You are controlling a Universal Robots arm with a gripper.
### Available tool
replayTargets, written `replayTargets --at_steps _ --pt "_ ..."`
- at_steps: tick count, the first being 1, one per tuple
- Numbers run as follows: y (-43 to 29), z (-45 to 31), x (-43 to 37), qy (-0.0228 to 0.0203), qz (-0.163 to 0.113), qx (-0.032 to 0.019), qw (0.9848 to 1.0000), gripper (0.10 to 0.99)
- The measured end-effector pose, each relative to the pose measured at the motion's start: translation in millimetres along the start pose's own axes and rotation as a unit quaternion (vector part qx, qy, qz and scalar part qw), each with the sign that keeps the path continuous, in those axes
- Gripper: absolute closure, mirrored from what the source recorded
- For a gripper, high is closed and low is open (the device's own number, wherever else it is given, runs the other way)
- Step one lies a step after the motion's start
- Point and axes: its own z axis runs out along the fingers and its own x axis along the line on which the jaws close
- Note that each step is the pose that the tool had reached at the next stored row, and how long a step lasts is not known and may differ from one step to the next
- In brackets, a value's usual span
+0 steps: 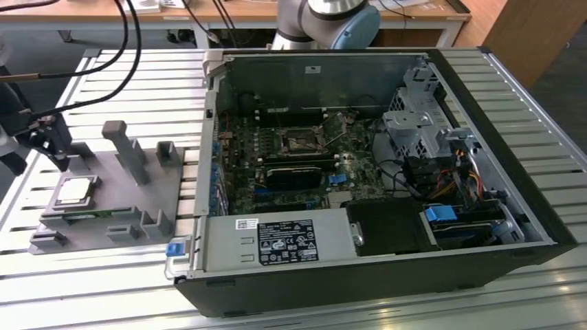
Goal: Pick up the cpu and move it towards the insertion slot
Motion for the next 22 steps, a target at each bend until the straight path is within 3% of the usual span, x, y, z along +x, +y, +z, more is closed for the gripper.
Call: replayTargets --at_steps 3,4,22 --pt "-0.4 5.5 -0.1 0.0001 0.0 0.0 1.0 0.427" --pt "-0.5 7.3 -0.2 0.0001 0.0 0.0 1.0 0.369" --pt "-1.9 37.0 -4.7 0.001 0.0 -0.0001 1.0 0.369"
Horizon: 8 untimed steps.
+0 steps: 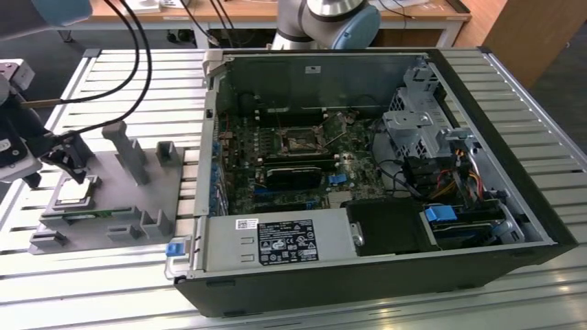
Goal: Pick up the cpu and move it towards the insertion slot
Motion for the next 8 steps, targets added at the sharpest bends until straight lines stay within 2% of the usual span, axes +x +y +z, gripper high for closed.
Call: replayTargets --at_steps 8 --pt "-0.4 9.9 -0.1 -0.0001 0.002 0.0 1.0 0.369"
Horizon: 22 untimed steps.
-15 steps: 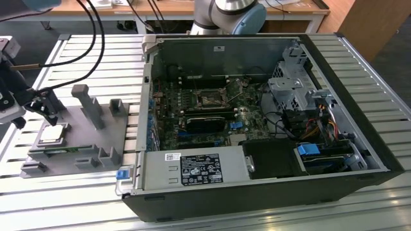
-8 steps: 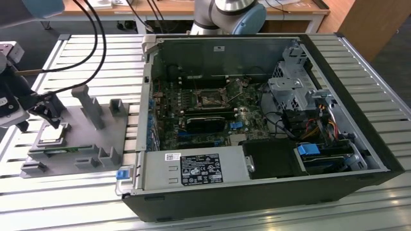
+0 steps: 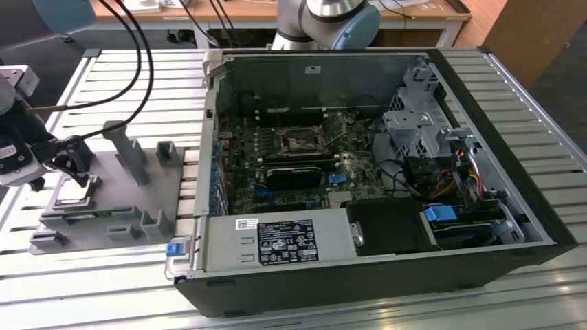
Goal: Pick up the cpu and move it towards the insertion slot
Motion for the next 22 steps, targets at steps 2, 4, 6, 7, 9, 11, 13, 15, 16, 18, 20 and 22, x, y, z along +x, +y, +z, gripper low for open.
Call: replayTargets --at_steps 2,4,6,7,9,11,13,15,16,18,20,22 --pt "-0.1 2.1 0.0 0.0 0.0 0.0 1.0 0.369" --pt "-0.2 4.1 0.0 -0.0001 0.001 0.0 1.0 0.369" --pt "-0.2 5.9 -0.1 0.0 0.002 0.0 1.0 0.369" --pt "-0.3 6.9 -0.1 -0.0001 0.002 0.0 1.0 0.369" --pt "-0.3 8.6 -0.1 -0.0001 0.003 0.0 1.0 0.369" --pt "-0.4 10.6 -0.1 -0.0001 0.003 -0.0002 1.0 0.369" --pt "-0.5 13.2 -0.2 -0.0002 0.004 -0.0014 1.0 0.369" --pt "-0.6 15.8 -0.4 -0.0002 0.005 -0.0024 1.0 0.369" --pt "-0.7 17.0 -0.5 -0.0003 0.005 -0.0027 1.0 0.369" --pt "-0.7 19.6 -0.7 -0.0004 0.006 -0.0031 1.0 0.369" --pt "-0.5 21.8 -1.0 -0.0004 0.008 -0.0031 1.0 0.369" --pt "0.3 23.2 -1.3 -0.0003 0.009 -0.0031 1.0 0.369"
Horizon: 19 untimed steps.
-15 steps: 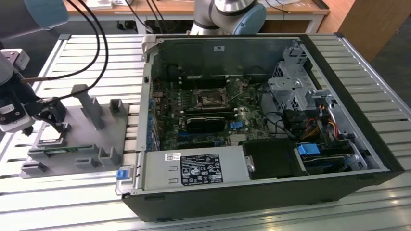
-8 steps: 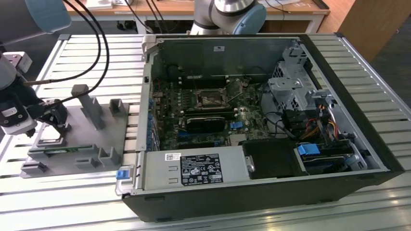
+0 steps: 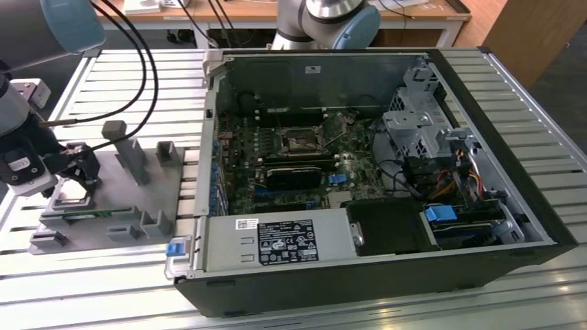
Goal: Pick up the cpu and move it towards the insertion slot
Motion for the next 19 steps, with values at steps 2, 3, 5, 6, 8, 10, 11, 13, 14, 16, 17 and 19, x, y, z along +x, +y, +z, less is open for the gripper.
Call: replayTargets --at_steps 2,3,5,6,8,10,11,13,14,16,17,19 --pt "0.6 0.8 -0.2 0.0 0.0 0.0 1.0 0.369" --pt "0.9 1.2 -0.2 -0.0001 0.001 0.0 1.0 0.369" --pt "1.5 2.2 -0.2 -0.0001 0.001 0.0 1.0 0.369" --pt "1.9 2.5 -0.2 -0.0001 0.001 0.0 1.0 0.369" --pt "2.7 3.4 -0.3 -0.0002 0.002 0.0 1.0 0.369" --pt "3.3 4.2 -0.4 -0.0002 0.003 -0.0001 1.0 0.369" --pt "3.5 4.5 -0.4 -0.0003 0.004 0.0 1.0 0.369" --pt "3.9 5.0 -0.3 -0.0003 0.005 0.0 1.0 0.38" --pt "4.0 5.1 -0.3 -0.0003 0.005 0.0 1.0 0.38" --pt "4.2 5.5 -0.4 -0.0003 0.006 -0.0001 1.0 0.447" --pt "4.2 5.7 -0.4 -0.0004 0.007 -0.0001 1.0 0.447" --pt "4.3 5.8 -0.4 -0.0004 0.007 0.0 1.0 0.447"
